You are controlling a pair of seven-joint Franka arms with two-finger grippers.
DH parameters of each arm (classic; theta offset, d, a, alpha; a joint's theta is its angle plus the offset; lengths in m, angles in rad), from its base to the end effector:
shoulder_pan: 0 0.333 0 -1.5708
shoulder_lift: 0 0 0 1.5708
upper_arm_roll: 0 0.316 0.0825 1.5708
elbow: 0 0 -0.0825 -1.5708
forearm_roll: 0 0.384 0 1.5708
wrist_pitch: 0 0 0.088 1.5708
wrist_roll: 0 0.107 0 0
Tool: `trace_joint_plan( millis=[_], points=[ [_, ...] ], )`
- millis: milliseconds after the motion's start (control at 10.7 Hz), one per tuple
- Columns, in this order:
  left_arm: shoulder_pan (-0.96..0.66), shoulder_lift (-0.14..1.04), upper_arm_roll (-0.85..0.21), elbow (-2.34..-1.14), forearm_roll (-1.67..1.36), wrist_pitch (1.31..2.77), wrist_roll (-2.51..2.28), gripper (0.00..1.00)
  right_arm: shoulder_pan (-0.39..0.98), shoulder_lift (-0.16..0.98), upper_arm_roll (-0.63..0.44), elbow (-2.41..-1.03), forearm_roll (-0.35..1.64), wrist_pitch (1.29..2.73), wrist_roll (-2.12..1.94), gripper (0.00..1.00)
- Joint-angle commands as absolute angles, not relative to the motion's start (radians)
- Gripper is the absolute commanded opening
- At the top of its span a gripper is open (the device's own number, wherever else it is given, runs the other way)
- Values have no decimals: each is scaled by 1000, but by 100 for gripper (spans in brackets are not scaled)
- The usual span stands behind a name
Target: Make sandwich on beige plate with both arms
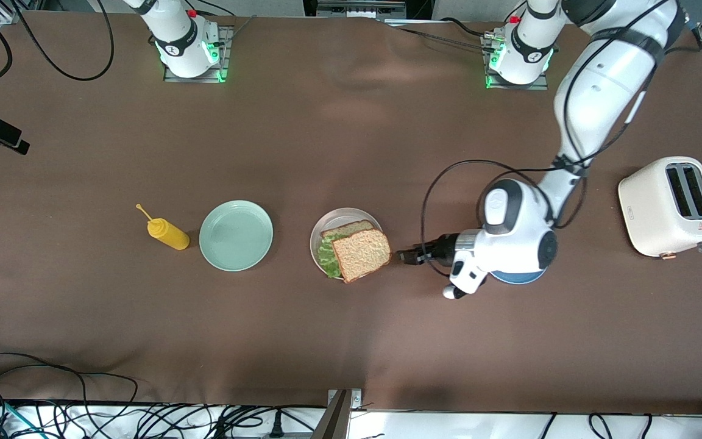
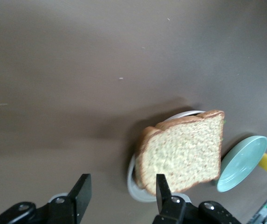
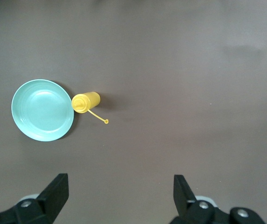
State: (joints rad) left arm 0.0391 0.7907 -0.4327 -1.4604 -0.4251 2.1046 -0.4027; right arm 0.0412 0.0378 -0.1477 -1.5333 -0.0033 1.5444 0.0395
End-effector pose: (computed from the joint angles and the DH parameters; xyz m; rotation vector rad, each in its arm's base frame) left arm 0.6730 -0.2387 0.2482 2.4913 0.4480 -0.4502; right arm 0.5603 -0.0586 0.6190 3.1250 -0.2286 -0.0416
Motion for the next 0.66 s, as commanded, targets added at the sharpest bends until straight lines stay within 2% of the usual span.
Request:
trace_joint_plan(
  millis=[0, 188, 281, 562],
  points=[
    [102, 625, -400, -1503, -377, 1920, -436, 74, 41, 31, -144, -1531, -5, 1543, 48, 100],
    [165, 562, -405, -1500, -263, 1809, -428, 87, 41, 31, -144, -1531, -5, 1545, 48, 100],
    [184, 536, -403, -1496, -208, 1769, -422, 100, 41, 31, -144, -1531, -5, 1545, 48, 100],
    [213, 460, -402, -1497, -72, 1681, -316, 100, 41, 31, -144, -1531, -5, 1545, 48, 100]
  ],
)
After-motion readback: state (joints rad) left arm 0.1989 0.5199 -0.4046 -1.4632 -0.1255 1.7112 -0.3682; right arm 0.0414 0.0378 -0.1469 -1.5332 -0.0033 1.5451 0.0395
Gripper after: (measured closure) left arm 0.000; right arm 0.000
